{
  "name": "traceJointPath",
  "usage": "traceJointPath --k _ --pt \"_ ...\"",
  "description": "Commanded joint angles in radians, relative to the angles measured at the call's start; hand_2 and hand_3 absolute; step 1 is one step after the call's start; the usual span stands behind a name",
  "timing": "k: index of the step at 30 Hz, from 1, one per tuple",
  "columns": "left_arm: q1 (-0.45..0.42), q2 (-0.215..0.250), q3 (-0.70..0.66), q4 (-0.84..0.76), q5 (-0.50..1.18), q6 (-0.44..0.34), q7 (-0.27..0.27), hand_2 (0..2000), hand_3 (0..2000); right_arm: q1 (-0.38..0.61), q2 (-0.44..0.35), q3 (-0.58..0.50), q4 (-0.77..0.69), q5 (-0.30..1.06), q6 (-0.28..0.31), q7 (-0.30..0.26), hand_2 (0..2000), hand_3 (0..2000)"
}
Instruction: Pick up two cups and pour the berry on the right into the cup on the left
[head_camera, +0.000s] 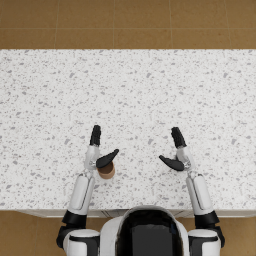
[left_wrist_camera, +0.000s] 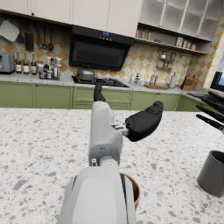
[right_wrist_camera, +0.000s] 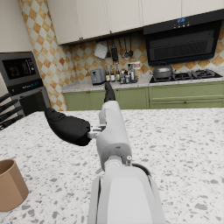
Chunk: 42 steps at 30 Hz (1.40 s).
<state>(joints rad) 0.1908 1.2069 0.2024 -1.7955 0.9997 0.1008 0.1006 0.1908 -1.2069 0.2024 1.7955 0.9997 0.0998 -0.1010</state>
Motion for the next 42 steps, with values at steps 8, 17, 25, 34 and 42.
traceJointPath --k 8,17,25,34,42 --pt "0.0 0.0 0.0 0.0 0.0 0.0 0.0 0 0 0.0 0.0 0.0 0.0 0.0 0.0 0.0 0 0" --pt "-0.032 -0.011 0.012 -0.029 0.0 -0.049 -0.049 0 0 -0.036 0.013 -0.015 0.059 0.0 -0.048 0.049 0 0" --pt "-0.195 -0.064 -0.083 -0.133 0.093 -0.097 -0.097 0 0 -0.177 0.037 -0.16 0.103 0.062 -0.096 0.097 0 0" --pt "-0.318 -0.084 -0.109 -0.14 0.228 -0.101 -0.1 0 0 -0.254 0.027 -0.218 0.101 0.197 -0.1 0.101 0 0" --pt "-0.401 -0.099 -0.107 -0.125 0.235 -0.101 -0.101 0 0 -0.354 0.015 -0.283 0.09 0.204 -0.1 0.101 0 0"
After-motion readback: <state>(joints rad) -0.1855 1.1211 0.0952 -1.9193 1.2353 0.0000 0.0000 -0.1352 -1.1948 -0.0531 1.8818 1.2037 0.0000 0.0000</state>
